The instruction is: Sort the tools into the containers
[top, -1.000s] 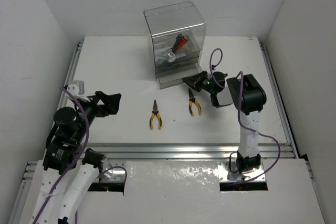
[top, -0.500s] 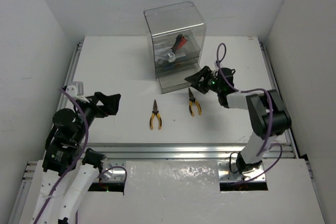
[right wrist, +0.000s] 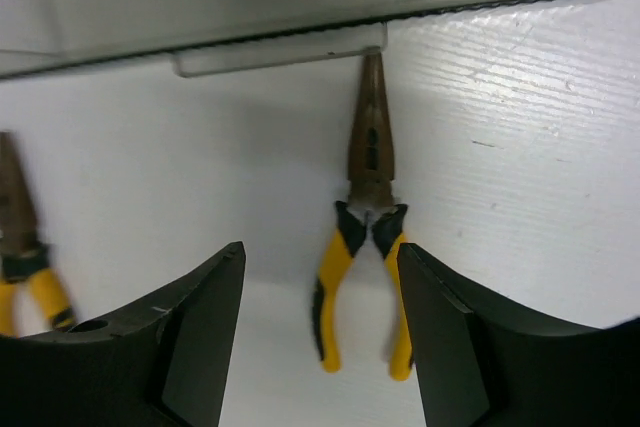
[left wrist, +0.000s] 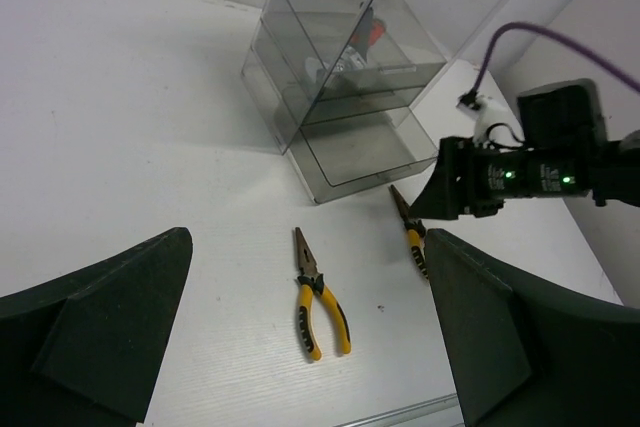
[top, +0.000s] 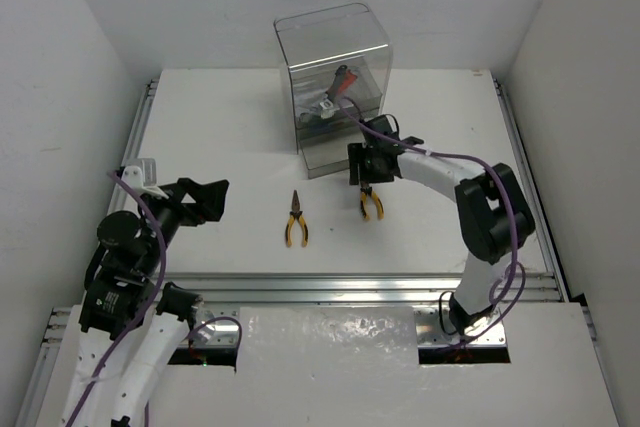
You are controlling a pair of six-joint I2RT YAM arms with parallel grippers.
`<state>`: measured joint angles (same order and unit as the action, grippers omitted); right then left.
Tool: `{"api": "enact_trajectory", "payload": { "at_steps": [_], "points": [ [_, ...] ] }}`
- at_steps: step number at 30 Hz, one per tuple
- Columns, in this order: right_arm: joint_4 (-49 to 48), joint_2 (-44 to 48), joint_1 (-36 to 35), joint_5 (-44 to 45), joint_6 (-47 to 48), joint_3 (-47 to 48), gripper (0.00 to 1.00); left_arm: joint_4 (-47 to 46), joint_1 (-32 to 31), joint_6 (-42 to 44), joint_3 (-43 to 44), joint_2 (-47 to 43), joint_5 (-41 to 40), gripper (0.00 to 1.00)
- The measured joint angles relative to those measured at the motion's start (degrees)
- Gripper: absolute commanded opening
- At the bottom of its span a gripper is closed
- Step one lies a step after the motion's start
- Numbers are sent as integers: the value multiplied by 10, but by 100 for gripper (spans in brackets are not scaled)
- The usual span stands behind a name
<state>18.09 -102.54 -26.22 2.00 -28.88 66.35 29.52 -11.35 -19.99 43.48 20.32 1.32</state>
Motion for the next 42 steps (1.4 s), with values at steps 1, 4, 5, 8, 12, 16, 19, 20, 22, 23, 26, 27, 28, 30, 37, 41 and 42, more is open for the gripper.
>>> {"api": "enact_trajectory", "payload": {
  "at_steps": [1,4,5,8,12,16,19,20,22,23,26,27,28,30,37,41,42],
  "points": [
    [15,-14,-3,11,12,8,61,0,0,0,0,-2,0,100],
    [40,-59,-9,34,45,26,60,0,0,0,0,-6,0,100],
    [44,-70,-9,38,51,29,60,0,0,0,0,-8,0,100],
    [49,-95,-9,41,71,34,59,0,0,0,0,-12,0,100],
    [52,-118,-9,43,92,62,51,0,0,0,0,-13,0,100],
    [50,-134,-9,39,104,84,29,0,0,0,-1,-15,0,100],
    [47,-136,-9,36,103,85,18,0,0,0,-1,-18,0,100],
    [43,-133,-9,36,103,80,15,0,0,0,-1,-19,0,100],
    [24,-119,-11,36,100,57,6,-1,0,0,-1,-20,0,100],
    [17,-112,-13,36,99,46,2,-1,0,0,-1,-20,0,100],
    [10,-82,-23,39,94,5,0,-1,0,0,-1,-20,0,100],
    [5,-66,-30,38,92,-16,0,-1,0,0,-1,-20,0,100],
    [6,-51,-35,37,89,-33,0,-1,0,0,-1,-20,0,100],
    [8,-14,-45,35,82,-70,0,-1,0,0,-1,-20,0,100],
    [-9,105,-54,28,59,-132,0,-1,0,0,-1,-20,-1,100],
    [-42,140,-54,35,48,-148,0,-1,0,0,-1,-21,-2,100],
    [-51,148,-54,35,45,-153,0,-1,0,0,-1,-21,-2,100]
  ]
}}
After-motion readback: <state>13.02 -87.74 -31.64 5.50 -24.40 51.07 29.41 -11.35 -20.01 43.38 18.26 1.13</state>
